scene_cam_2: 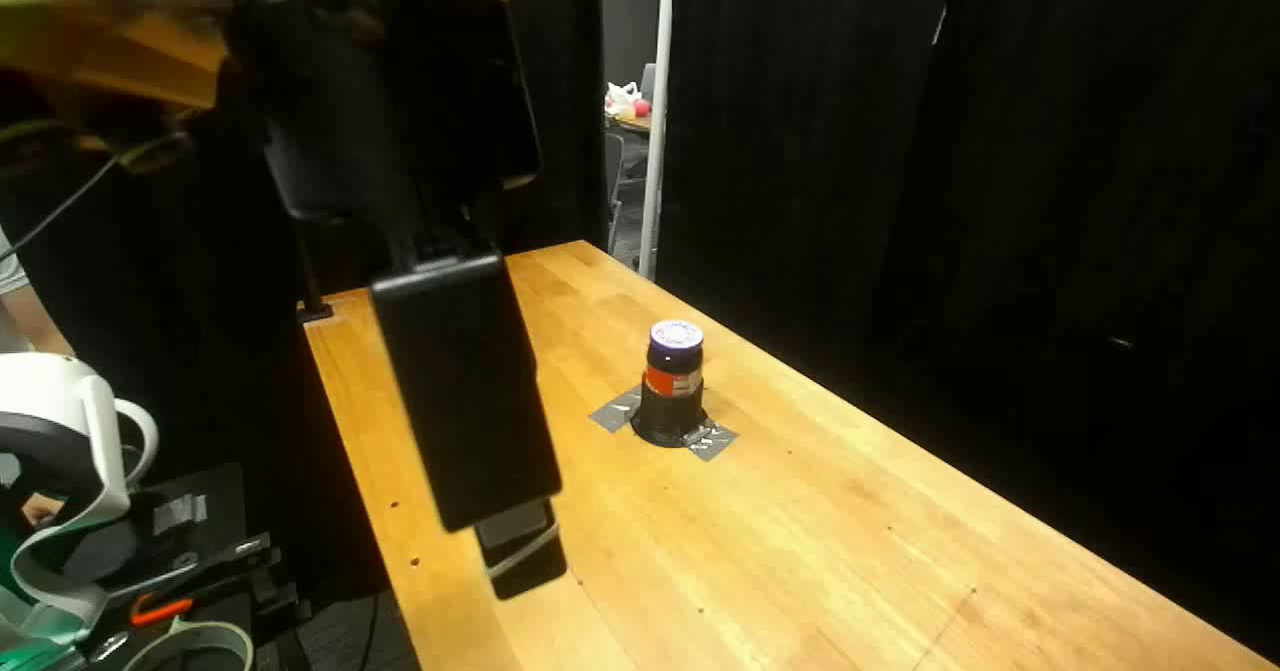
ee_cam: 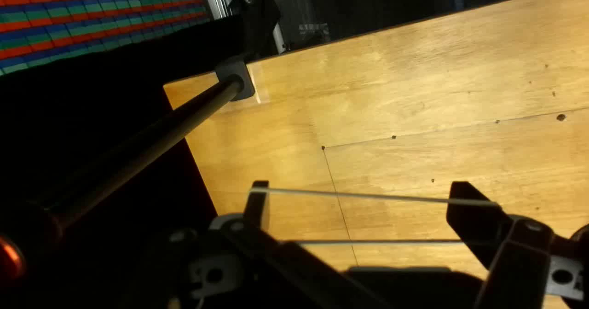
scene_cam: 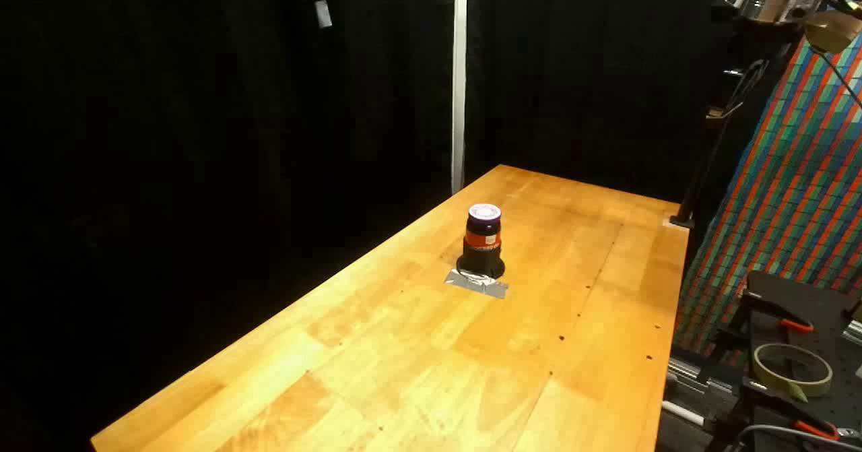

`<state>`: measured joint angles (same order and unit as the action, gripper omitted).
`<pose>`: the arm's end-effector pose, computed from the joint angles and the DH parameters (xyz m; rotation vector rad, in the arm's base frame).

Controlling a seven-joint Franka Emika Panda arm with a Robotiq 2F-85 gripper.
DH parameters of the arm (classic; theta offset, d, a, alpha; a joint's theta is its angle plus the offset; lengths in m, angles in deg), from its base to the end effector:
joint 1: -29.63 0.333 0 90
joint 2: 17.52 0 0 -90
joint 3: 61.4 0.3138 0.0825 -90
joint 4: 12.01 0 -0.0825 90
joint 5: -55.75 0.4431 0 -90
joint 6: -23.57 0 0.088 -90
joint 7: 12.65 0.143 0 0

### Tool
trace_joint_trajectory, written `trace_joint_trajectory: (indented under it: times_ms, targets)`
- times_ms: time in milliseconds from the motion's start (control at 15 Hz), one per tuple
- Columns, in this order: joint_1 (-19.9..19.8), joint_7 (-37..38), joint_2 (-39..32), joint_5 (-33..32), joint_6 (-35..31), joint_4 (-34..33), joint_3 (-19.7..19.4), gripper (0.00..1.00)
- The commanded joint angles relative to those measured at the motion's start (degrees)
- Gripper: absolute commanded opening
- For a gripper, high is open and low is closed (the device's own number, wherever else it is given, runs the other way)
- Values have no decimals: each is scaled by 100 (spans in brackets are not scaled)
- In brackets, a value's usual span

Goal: Put the rubber band around the jar.

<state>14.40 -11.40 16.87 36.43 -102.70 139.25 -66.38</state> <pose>0.4029 -0.1664 0.3865 2.8625 -0.2661 0.1811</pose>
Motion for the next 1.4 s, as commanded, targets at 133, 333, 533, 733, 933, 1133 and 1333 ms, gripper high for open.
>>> trace_joint_trajectory:
  times_ms: [133, 333, 533, 733, 933, 1133, 1333]
  targets:
    - [44, 17, 17, -24, 25, -47, -39, 100]
    - [44, 17, 18, -24, 25, -48, -39, 100]
    - [44, 17, 18, -24, 25, -48, -39, 100]
    - [482, 233, -447, 525, 503, -410, 240, 100]
    - [920, 606, -1010, 1073, 758, -768, 551, 100]
    - [1264, 1146, -1638, 1548, 470, -1157, 839, 100]
    - [1444, 1767, -2154, 1671, -305, -1416, 1082, 100]
